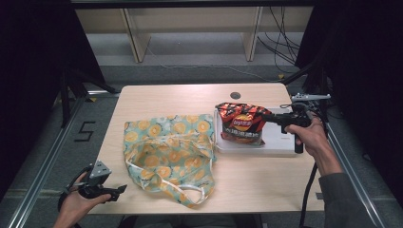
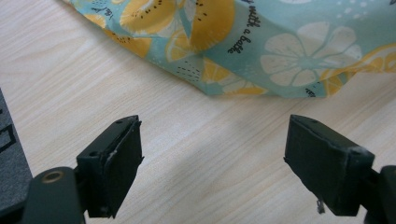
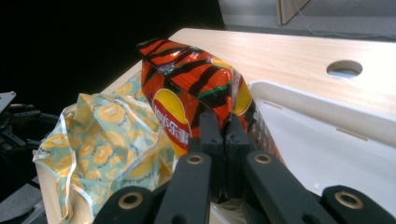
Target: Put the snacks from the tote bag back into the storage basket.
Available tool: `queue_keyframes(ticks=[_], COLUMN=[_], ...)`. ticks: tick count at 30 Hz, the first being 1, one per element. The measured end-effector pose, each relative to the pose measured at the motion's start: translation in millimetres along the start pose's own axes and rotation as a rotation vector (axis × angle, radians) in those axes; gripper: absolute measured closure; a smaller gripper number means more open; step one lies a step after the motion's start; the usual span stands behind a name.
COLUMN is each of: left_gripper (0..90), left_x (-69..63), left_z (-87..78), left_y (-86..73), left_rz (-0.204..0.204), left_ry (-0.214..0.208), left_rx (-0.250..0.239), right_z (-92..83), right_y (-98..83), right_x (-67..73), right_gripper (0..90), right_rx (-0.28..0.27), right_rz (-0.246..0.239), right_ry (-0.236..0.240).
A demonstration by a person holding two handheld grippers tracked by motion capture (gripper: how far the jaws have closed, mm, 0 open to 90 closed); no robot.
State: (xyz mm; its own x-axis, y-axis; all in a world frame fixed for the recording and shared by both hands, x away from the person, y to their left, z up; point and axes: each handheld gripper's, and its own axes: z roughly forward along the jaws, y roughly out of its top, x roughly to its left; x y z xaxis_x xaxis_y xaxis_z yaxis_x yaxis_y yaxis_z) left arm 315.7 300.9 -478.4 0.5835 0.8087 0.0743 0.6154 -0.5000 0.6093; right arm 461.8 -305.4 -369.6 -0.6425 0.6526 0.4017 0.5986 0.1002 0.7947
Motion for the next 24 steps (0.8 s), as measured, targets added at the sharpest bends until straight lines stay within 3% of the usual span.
queue_keyframes(ticks=[1,3,6,9,12,15,16,17,18,19,20,21,22,23,24], left_gripper=[18.5,18.5,18.5,18.5,18.5,18.5,18.5,18.5,18.6,18.5,18.5,18.5,18.6,18.6,18.6], left_x=[0.2,-0.9,-2.5,-3.3,-3.3,-3.3,-3.3,-3.4,-3.7,-3.7,-2.8,-3.3,-3.4,-3.4,-3.3], left_z=[0.1,1.1,3.3,3.7,4.0,3.7,3.7,3.7,4.2,4.2,3.6,3.7,3.7,3.7,3.6], left_y=[0.0,-0.3,-0.7,-0.6,-0.7,-0.6,-0.5,-0.6,-0.7,-0.7,-0.6,-0.5,-0.5,-0.5,-0.5], left_rz=[0.001,-0.012,-0.022,-0.028,-0.029,-0.028,-0.028,-0.027,-0.031,-0.031,-0.018,-0.026,-0.027,-0.027,-0.026], left_ry=[0.0,0.003,0.023,0.017,0.02,0.013,0.012,0.01,0.014,0.014,0.018,0.011,0.012,0.012,0.012], left_rx=[0.002,-0.007,-0.016,-0.024,-0.024,-0.024,-0.023,-0.022,-0.025,-0.025,-0.015,-0.023,-0.024,-0.024,-0.024], right_z=[-1.2,-2.3,-4.8,-6.8,-7.4,-5.9,-4.8,-4.5,-3.4,-3.4,-3.4,-2.0,-1.0,-0.1,0.7], right_y=[-0.1,-1.6,-2.5,-1.3,1.4,4.1,4.9,6.0,6.5,6.5,8.0,9.7,10.3,10.5,11.2], right_x=[-4.6,-9.3,-13.8,-17.9,-19.2,-22.2,-21.9,-23.3,-22.2,-22.2,-24.7,-25.7,-27.8,-26.0,-27.7], right_gripper=[89.9,89.7,89.4,89.0,88.8,88.1,87.8,87.6,87.0,87.0,86.5,85.8,85.7,85.3,84.6], right_rx=[-0.009,-0.012,-0.017,-0.022,-0.014,-0.009,-0.005,-0.013,-0.01,-0.01,-0.008,-0.008,-0.014,-0.005,-0.004], right_rz=[-0.033,-0.043,-0.015,-0.023,0.005,-0.009,0.01,-0.014,0.016,0.016,-0.012,0.004,-0.015,0.022,-0.001], right_ry=[-0.018,-0.022,-0.031,-0.05,-0.055,-0.065,-0.068,-0.075,-0.07,-0.07,-0.082,-0.084,-0.096,-0.086,-0.097])
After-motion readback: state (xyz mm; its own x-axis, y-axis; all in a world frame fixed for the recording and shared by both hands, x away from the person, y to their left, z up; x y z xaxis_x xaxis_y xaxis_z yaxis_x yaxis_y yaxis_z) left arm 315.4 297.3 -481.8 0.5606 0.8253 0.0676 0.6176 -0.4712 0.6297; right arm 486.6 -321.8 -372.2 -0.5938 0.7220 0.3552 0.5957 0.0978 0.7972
